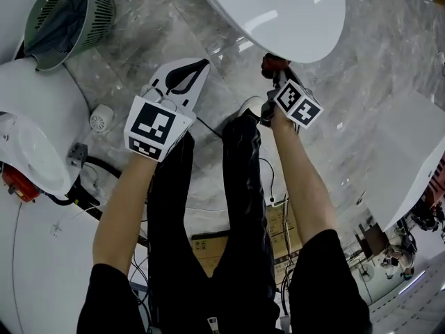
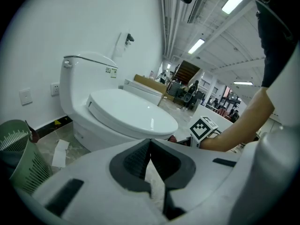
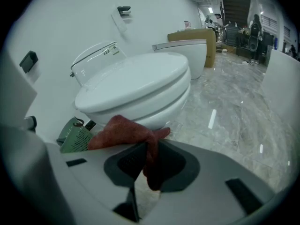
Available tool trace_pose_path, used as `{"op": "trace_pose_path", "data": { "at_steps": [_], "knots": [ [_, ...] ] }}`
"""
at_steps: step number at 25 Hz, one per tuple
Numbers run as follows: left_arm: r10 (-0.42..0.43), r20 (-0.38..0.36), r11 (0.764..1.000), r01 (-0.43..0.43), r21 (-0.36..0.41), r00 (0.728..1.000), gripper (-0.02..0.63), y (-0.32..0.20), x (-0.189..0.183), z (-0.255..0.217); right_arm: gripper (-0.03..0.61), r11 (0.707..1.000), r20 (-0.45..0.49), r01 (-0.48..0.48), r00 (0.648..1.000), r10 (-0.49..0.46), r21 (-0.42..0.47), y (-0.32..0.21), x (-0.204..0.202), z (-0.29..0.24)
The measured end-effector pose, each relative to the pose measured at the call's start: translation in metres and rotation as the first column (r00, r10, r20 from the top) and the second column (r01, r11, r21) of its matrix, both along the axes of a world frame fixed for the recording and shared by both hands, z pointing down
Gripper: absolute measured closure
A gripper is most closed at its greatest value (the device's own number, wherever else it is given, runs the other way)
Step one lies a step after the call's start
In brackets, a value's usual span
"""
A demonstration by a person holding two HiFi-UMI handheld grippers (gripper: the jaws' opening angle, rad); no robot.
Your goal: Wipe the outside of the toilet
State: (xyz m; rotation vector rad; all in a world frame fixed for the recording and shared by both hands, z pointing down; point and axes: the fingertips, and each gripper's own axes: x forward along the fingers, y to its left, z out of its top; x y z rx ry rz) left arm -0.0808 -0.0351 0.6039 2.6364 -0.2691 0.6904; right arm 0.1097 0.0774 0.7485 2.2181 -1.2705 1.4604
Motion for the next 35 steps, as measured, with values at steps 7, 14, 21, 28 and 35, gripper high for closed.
{"op": "trace_pose_path", "data": {
  "at_steps": [7,14,21,28,35],
  "knots": [
    [0.023,-0.001,1.0,-0.023,0.0,1.0,0.615,0.004,0.018,-0.001,0.506,0.999,-0.04,-0.008,0.999,0.006,-0.047,0.02,0.038,0.001],
    [0.021,-0.002,1.0,-0.021,0.001,1.0,0.615,0.002,0.017,-0.001,0.506,0.988,-0.039,-0.151,0.988,0.15,-0.021,0.034,0.069,-0.003],
    [-0.006,-0.01,1.0,0.006,-0.002,1.0,0.615,-0.011,0.002,0.0,0.506,0.989,-0.082,-0.145,0.986,0.142,-0.027,0.043,0.058,-0.008],
    [-0.056,-0.015,0.998,0.056,0.009,0.998,0.615,-0.04,-0.035,-0.002,0.506,0.999,-0.111,-0.017,0.994,0.012,-0.048,0.031,-0.008,-0.016],
    [-0.108,-0.008,0.994,0.109,0.026,0.994,0.615,-0.073,-0.087,0.0,0.506,0.991,-0.067,0.135,0.989,-0.134,0.009,-0.041,-0.098,-0.016]
  ]
}}
